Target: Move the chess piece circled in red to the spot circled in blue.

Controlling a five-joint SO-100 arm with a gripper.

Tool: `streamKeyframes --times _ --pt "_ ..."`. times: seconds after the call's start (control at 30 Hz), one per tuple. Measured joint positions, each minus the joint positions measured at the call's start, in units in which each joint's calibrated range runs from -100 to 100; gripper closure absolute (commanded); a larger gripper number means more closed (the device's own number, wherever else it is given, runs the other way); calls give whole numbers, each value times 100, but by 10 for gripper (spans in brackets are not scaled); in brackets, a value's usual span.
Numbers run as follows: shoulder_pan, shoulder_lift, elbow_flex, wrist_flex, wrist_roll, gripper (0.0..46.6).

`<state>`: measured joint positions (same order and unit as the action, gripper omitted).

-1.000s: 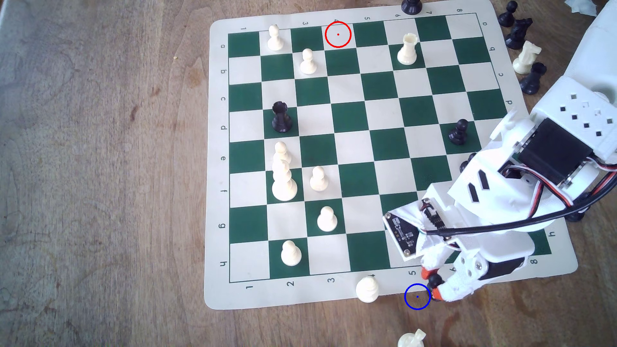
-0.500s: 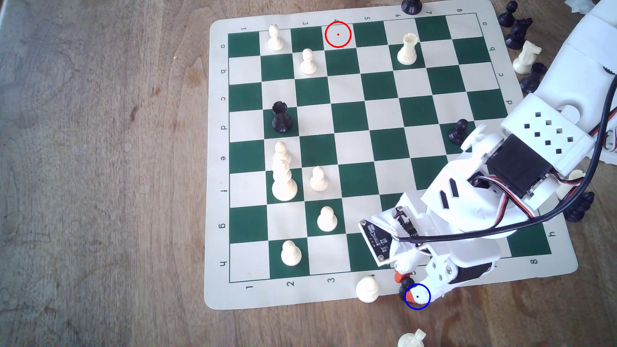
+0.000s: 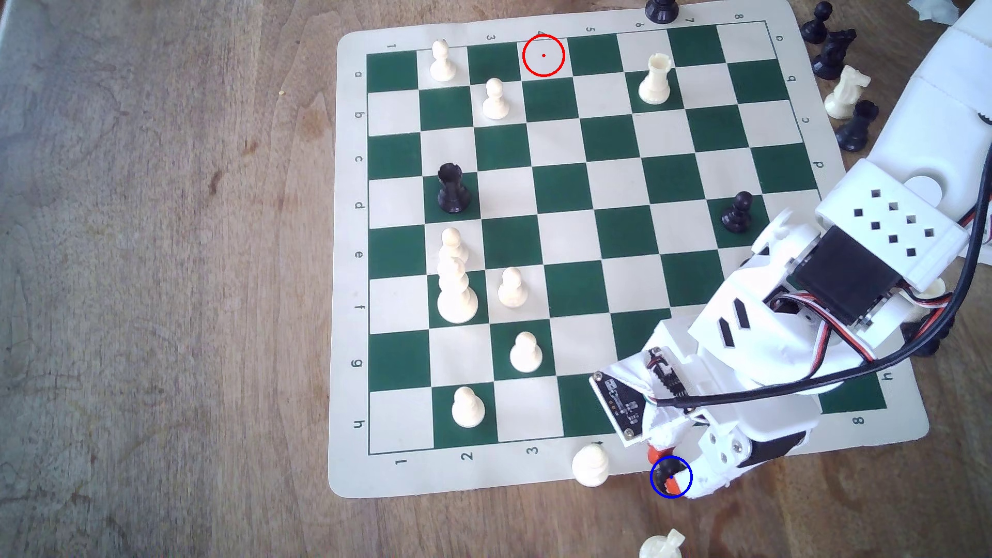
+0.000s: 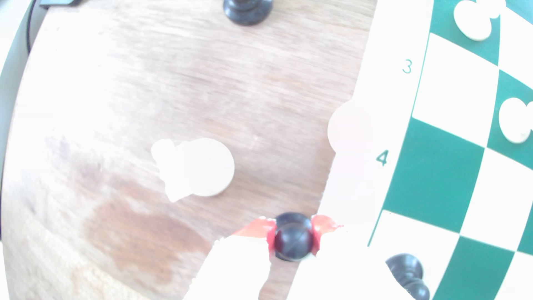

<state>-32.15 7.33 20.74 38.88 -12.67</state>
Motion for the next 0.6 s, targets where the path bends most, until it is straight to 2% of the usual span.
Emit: streamKeyframes --times 0.07,0.43,0.6 --pt "0 0 0 40 -59 292" --pt "0 0 27 446 -112 296" --pt "199 -352 145 669 -73 288"
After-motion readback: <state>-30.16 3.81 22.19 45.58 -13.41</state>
